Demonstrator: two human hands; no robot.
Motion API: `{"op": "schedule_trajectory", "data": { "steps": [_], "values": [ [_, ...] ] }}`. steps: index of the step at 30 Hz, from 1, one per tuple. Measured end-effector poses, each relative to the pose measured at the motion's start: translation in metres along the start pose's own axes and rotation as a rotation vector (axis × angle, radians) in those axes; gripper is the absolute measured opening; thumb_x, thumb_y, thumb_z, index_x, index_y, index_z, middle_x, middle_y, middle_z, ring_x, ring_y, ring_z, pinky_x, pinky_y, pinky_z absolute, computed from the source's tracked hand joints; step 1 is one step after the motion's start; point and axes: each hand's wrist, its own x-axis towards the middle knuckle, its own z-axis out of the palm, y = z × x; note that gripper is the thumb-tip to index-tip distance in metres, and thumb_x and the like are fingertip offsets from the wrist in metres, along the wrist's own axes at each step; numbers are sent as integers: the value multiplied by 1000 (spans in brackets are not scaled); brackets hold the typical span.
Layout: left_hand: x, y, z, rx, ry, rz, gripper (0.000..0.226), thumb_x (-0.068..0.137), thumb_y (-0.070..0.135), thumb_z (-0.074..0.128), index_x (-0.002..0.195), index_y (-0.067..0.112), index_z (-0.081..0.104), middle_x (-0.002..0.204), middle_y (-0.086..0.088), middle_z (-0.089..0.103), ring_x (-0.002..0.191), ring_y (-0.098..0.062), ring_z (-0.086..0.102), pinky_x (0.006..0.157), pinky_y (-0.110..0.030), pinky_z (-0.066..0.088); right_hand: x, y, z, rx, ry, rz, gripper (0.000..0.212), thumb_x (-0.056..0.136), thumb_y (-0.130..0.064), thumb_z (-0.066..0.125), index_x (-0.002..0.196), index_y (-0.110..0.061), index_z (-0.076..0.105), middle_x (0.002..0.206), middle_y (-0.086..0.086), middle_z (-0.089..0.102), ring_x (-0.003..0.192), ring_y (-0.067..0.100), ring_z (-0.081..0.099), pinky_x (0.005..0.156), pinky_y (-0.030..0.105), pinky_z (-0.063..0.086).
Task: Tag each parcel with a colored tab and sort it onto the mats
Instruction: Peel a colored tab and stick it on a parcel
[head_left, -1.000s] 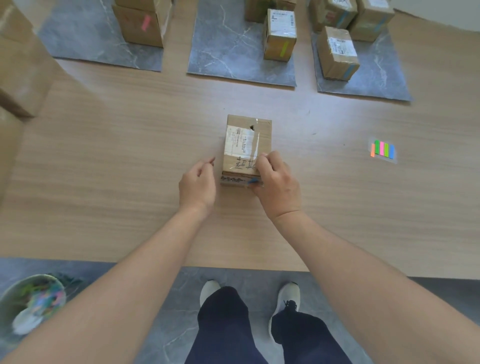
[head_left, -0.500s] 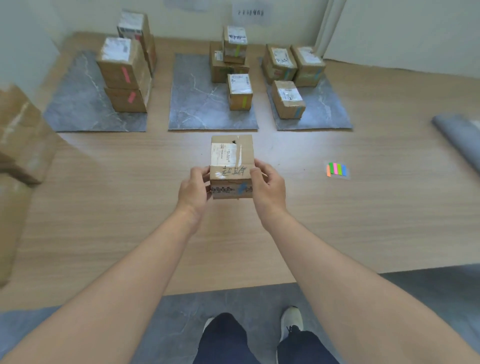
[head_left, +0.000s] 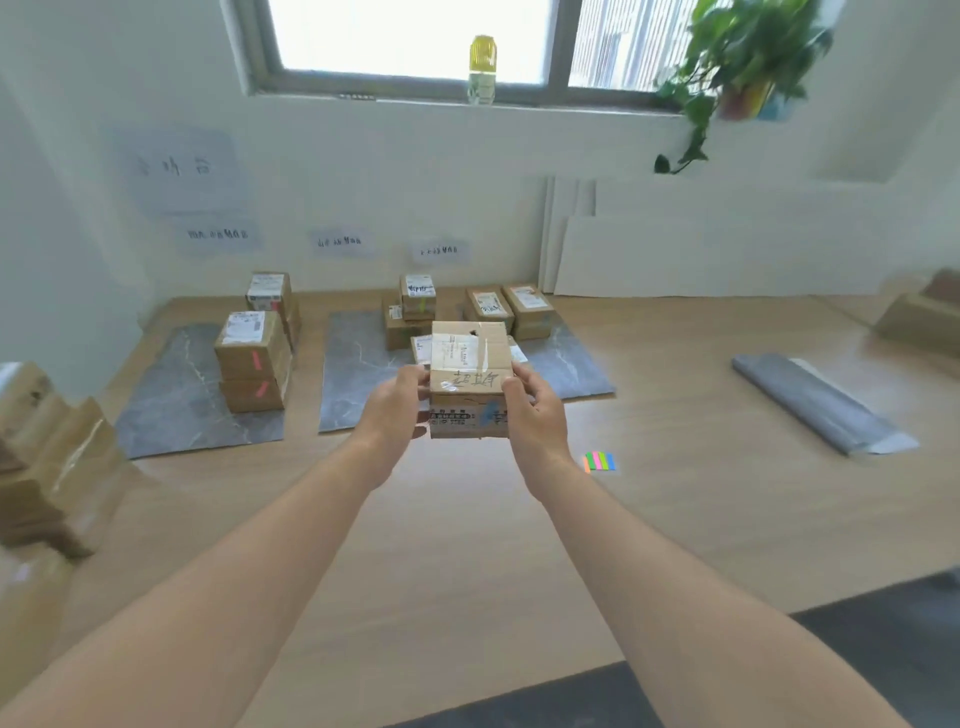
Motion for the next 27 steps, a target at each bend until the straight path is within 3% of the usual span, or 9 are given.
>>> {"op": "schedule_trajectory", "data": {
  "steps": [4,9,14,18,20,23,27],
  "values": [
    [4,12,15,0,-59,4,38,103,36,33,97,23,68,97,2,73,85,-22,64,89,-40,49,7,-11,-17,-22,36,-32,27,102,-27,52,123,-33,68,107,-12,74,95,1,68,68,13,51],
    [19,15,44,35,-151,-13,37,103,41,35,106,27,69,111,-1,72,93,-26,63,91,-44,53,30,-13,-40,-40,48,-40,29,102,-27,51,98,-51,67,93,-21,75,86,-3,68,78,26,58],
    [50,15,89,-13,-159,-69,36,103,41,37,111,24,67,120,-3,68,89,-24,63,93,-43,53,74,1,-65,-32,68,-16,24,99,-31,50,108,-45,67,102,-16,75,96,5,69,86,36,59],
    [89,6,138,-51,-122,-136,34,103,40,37,108,26,68,115,1,69,91,-23,60,100,-42,49,130,25,-93,-48,93,27,36,87,-52,53,121,-45,63,125,0,63,109,14,65,93,48,58],
    [113,1,165,-57,-94,-164,38,103,41,37,114,23,68,115,-2,70,94,-23,60,99,-39,48,161,38,-110,-58,84,46,39,85,-54,53,122,-45,61,127,4,59,110,15,64,93,48,58],
    [147,-5,209,-75,-44,-220,39,102,42,38,114,22,69,109,-1,71,98,-22,61,97,-36,49,207,54,-137,-61,46,64,38,86,-51,52,123,-44,60,126,2,58,111,13,62,93,45,59],
    [186,-10,266,-129,15,-277,32,101,39,40,99,27,70,90,9,74,97,-22,62,100,-37,46,266,75,-172,-52,-17,138,43,82,-53,51,124,-48,60,128,-4,59,114,9,61,96,45,57]
  ]
}}
